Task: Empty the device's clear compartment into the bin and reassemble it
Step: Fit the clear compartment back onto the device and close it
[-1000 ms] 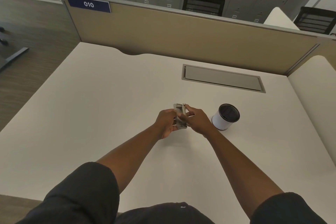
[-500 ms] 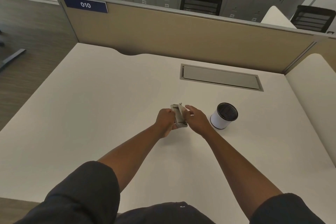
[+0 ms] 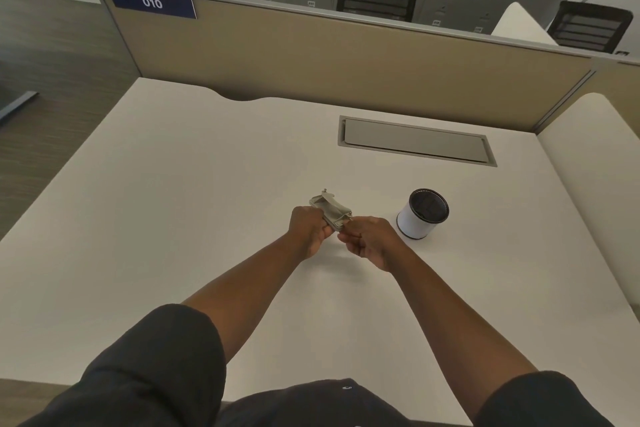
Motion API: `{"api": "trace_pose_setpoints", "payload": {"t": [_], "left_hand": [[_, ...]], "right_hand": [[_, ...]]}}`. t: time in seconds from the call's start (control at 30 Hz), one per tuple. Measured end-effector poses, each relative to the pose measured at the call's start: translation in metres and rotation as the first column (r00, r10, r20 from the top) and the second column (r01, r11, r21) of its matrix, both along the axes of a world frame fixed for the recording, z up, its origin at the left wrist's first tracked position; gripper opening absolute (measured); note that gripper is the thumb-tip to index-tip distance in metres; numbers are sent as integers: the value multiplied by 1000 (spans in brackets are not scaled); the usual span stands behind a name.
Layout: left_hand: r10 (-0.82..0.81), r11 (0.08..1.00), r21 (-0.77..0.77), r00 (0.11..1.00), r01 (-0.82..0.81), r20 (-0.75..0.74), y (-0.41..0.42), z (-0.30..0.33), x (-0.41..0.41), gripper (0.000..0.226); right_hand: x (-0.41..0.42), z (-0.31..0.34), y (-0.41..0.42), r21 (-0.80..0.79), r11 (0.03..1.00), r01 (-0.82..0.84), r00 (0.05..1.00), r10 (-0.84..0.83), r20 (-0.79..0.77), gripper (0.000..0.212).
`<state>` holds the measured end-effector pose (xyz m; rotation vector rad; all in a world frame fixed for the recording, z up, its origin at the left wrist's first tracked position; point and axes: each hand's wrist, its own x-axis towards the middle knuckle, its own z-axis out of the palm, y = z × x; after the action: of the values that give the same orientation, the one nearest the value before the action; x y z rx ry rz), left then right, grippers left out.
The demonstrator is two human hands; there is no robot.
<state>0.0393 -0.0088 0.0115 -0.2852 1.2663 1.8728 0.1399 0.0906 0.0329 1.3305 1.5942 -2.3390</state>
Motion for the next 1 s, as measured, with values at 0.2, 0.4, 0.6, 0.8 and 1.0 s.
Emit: {"api": "trace_pose_setpoints", "payload": {"t": [0.2,0.4,0.6,0.8,1.0], "left_hand": [[3,1000,-29,1000,-3,-3,2,2,2,41],[-2,999,41,1000,1,23,-1,8,4,40],[-5,995,104,997,-3,78,-4,0,7,36],[-27,997,74,998,22,64,-4,-4,7,37],[43,995,91,995,-51,85,-10,-8,2,22]], "right_hand": [[-1,-3,2,20,999,42,999,-42,8,33],[2,-7,1,-23,995,92,996,-93,-20,16],[5,-13,4,72,993,96,995,-93,-36,18],[8,-20,10,225,972,69,996,-56,-66,10],[10,-23,20,385,923,31,996,3,-87,13]]}}
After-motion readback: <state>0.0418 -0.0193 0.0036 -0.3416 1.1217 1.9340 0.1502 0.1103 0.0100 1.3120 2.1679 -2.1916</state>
